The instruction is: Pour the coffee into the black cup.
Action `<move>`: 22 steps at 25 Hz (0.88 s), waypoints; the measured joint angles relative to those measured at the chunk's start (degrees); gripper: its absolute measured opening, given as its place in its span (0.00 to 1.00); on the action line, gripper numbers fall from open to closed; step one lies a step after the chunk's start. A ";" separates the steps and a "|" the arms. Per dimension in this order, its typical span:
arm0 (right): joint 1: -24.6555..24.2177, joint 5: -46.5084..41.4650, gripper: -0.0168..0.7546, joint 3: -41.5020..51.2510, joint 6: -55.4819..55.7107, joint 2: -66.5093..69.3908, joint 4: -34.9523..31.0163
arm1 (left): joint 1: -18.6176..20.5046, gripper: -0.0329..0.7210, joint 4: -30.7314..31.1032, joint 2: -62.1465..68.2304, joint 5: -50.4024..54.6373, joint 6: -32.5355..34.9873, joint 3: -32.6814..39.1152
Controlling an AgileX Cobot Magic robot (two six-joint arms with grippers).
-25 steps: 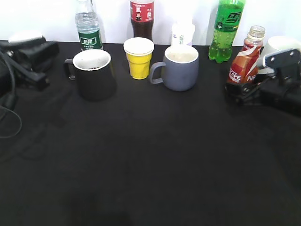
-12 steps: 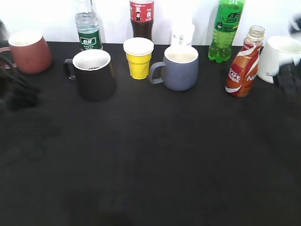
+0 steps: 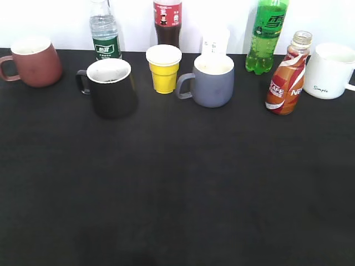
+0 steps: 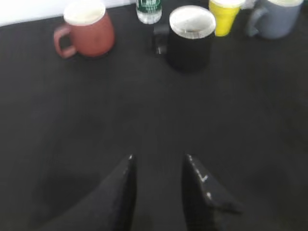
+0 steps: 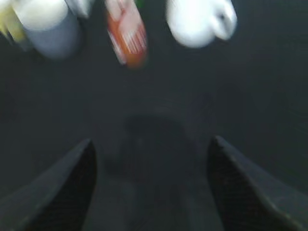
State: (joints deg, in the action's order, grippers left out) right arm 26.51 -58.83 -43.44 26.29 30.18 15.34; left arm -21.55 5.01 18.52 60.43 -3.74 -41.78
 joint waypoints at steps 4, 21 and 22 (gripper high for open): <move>0.00 -5.84 0.74 10.13 -10.81 -17.55 -4.43 | 0.00 0.38 -4.12 -12.87 3.95 0.51 9.01; -6.68 -1.92 0.74 14.59 -12.62 -24.71 -3.76 | 4.78 0.38 -4.30 -17.21 0.79 0.92 11.83; -10.36 -1.92 0.74 14.59 -12.62 -25.53 -3.76 | 7.45 0.38 -4.30 -17.21 0.79 0.92 11.83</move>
State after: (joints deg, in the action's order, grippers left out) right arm 16.15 -60.75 -28.85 13.67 4.65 11.58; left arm -14.10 0.71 1.31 61.21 -2.82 -29.95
